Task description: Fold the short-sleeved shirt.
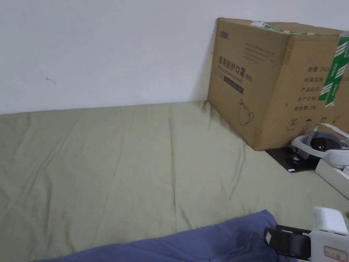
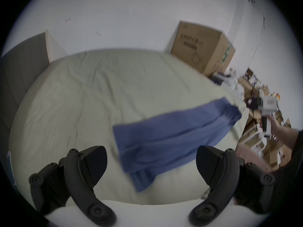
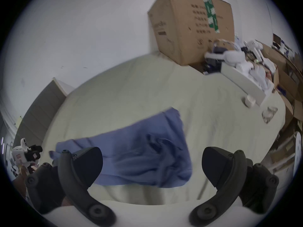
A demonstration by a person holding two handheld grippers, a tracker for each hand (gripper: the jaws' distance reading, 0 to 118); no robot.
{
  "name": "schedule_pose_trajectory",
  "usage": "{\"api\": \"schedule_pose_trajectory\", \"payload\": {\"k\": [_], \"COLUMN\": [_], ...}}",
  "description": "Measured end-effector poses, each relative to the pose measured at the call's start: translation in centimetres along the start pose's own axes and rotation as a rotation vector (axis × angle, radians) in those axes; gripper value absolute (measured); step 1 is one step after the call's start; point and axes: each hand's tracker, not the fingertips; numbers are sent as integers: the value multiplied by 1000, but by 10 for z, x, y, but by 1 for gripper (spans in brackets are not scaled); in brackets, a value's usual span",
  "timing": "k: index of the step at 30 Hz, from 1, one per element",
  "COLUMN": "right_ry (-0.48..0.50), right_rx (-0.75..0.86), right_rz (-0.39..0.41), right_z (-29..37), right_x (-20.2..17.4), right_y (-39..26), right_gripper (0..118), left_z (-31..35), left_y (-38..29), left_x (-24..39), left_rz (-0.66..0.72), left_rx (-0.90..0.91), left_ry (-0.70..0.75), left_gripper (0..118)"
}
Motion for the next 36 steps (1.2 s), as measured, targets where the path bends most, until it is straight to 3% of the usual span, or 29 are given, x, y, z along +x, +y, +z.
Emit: {"api": "schedule_pose_trajectory", "payload": {"k": [2, 4, 6, 8, 10, 11, 12, 13, 14, 20, 23, 25, 26, 28, 31, 32, 33, 34, 35, 36], "right_ry": [72, 83, 90, 6, -1, 31, 67, 76, 61, 62, 66, 74, 69, 68, 33, 29, 46, 61, 70, 68], "right_rx": [120, 325, 532, 708, 840, 857, 871, 867, 852, 800, 775, 753, 741, 708, 656, 634, 606, 583, 563, 551], "right_rz": [70, 180, 293, 370, 351, 330, 296, 283, 291, 268, 236, 226, 229, 251, 281, 278, 264, 250, 242, 243], "right_z": [24, 51, 74, 85, 98, 103, 107, 109, 110, 110, 119, 119, 119, 115, 104, 100, 97, 95, 92, 90], "right_x": [-28, -61, -91, -117, -138, -143, -149, -153, -155, -144, -134, -129, -128, -126, -128, -132, -133, -133, -134, -136], "right_y": [7, 7, 2, -9, -17, -18, -20, -19, -17, -8, -5, -3, -3, -5, -10, -11, -12, -12, -12, -12], "right_gripper": [118, 118, 118, 117, 112, 102, 60, 14, 2, 2, 2, 2, 2, 2, 2, 2, 2, 2, 2, 2], "left_z": [18, 37, 57, 66, 76, 75, 77, 80, 82, 104, 111, 102, 91, 64, 26, 14, -1, -12, -19, -29], "left_y": [15, 16, 13, 7, 4, 2, 1, 0, 0, 15, 39, 50, 49, 32, -10, -24, -40, -51, -68, -72], "left_x": [26, 65, 99, 129, 152, 151, 155, 156, 155, 147, 93, 45, 14, -41, -88, -100, -112, -119, -120, -128], "left_rz": [38, 23, -79, -114, -111, -109, -116, -140, -129, -108, 53, 188, 311, 506, 612, 663, 722, 758, 807, 833], "left_rx": [133, 296, 518, 670, 766, 802, 824, 838, 827, 777, 592, 415, 302, 155, 86, 58, 12, -21, -27, 3], "left_ry": [16, 37, 172, 330, 394, 410, 435, 450, 417, 405, 228, -7, -141, -267, -334, -345, -373, -394, -401, -415], "left_gripper": [112, 113, 110, 97, 50, 21, 0, 0, 0, 0, 0, 0, 0, 1, 13, 31, 80, 110, 118, 115]}}
